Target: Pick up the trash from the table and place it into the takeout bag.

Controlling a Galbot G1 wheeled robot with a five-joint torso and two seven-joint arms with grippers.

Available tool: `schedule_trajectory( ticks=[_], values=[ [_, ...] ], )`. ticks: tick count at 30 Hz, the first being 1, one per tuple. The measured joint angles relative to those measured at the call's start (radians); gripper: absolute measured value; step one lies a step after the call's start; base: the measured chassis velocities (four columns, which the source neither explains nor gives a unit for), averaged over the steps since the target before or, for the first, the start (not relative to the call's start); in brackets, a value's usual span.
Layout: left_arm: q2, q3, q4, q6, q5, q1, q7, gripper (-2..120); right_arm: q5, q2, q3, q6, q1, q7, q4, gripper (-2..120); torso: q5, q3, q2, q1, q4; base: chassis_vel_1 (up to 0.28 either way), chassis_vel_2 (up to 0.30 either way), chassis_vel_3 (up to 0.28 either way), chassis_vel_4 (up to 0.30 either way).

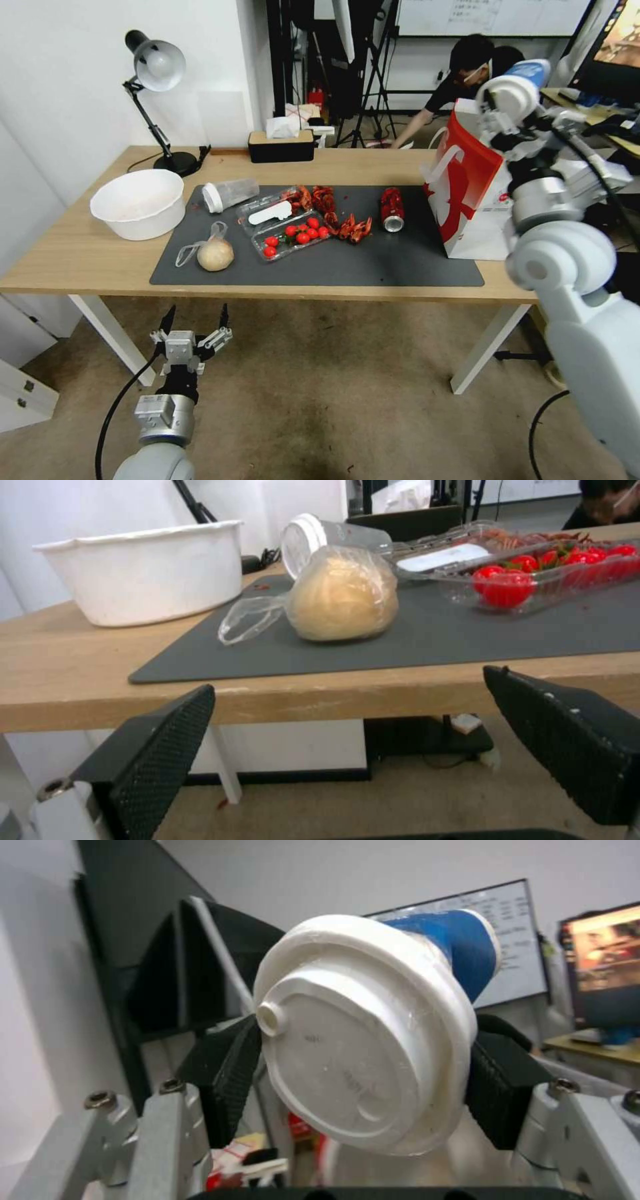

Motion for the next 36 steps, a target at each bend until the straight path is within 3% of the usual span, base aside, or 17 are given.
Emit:
schedule_trajectory(
  ticks=[7, 17, 36],
  values=[
    [0.012, -0.002, -0.002, -0.002, -0.005, -0.001, 0.001, 100, 0.017, 0.007, 0.005, -0.034, -0.004, 0.047, -0.031, 64, 0.0001, 0.0, 0.0, 0.0, 0.0003, 0.0, 0.0, 0.0, 0.0],
    [0.03, 0.002, 0.002, -0.013, -0.007, -0.004, 0.001, 100, 0.025, 0.016, 0.013, -0.045, -0.02, 0.055, -0.051, 98, -0.0001, 0.0, 0.0, 0.0, 0.0, 0.0, 0.0, 0.0, 0.0],
    [0.031, 0.006, -0.006, 0.0, -0.01, -0.011, 0.004, 100, 0.016, 0.027, 0.013, -0.024, -0.076, 0.022, 0.029, 100, 0.0, 0.0, 0.0, 0.0, 0.0002, 0.0, 0.0, 0.0, 0.0]
  ],
)
